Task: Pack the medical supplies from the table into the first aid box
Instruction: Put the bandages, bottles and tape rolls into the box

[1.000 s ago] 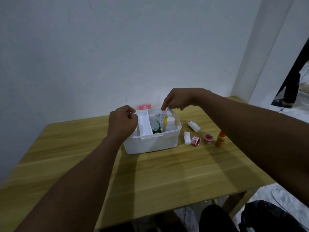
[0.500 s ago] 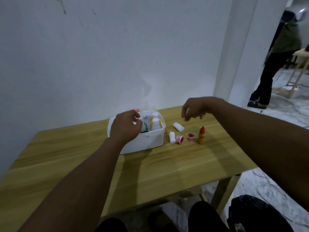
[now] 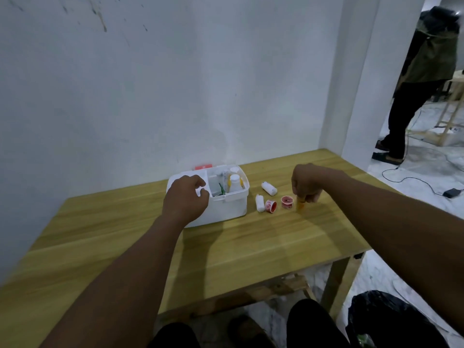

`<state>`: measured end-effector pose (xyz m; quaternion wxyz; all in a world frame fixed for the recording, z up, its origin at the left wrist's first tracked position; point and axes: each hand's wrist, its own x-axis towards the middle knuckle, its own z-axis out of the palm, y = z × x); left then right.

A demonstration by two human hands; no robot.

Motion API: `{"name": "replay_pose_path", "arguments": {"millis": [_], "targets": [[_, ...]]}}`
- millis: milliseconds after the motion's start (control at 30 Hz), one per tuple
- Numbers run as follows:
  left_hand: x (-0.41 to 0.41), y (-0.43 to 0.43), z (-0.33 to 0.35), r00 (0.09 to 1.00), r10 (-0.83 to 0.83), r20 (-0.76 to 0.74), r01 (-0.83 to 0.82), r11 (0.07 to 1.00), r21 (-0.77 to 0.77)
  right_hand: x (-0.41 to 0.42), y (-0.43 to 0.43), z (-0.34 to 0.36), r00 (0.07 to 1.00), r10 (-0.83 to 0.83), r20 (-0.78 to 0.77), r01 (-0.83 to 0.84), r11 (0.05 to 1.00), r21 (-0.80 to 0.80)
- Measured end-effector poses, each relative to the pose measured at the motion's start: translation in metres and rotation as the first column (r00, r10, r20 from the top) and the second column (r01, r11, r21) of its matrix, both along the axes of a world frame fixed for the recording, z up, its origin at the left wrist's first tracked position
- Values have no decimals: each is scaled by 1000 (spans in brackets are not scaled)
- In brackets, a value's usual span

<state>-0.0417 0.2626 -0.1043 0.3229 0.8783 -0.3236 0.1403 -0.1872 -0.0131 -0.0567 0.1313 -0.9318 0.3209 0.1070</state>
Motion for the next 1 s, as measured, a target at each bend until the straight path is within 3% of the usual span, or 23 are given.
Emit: {"name": "replay_pose_path", "arguments": {"millis": [200, 300, 500, 700, 1000], "targets": [[17, 11, 11, 995, 100, -7, -100, 992, 82, 39, 38, 96, 908, 170, 384, -184, 983, -1], [25, 15, 11, 990, 132, -40, -127, 986, 111, 66, 68, 114, 832, 296, 469, -324, 946, -22], [34, 21, 2, 989, 91, -120, -83, 994, 65, 110, 109, 72, 842, 457, 285, -442, 889, -120], [40, 24, 0, 991, 79, -107, -75, 996, 38, 129, 112, 35, 862, 487, 145, -449, 864, -229], [40, 23, -7, 991, 105, -87, -108, 994, -32, 130, 108, 17, 872, 484, 69, -456, 856, -245]]}}
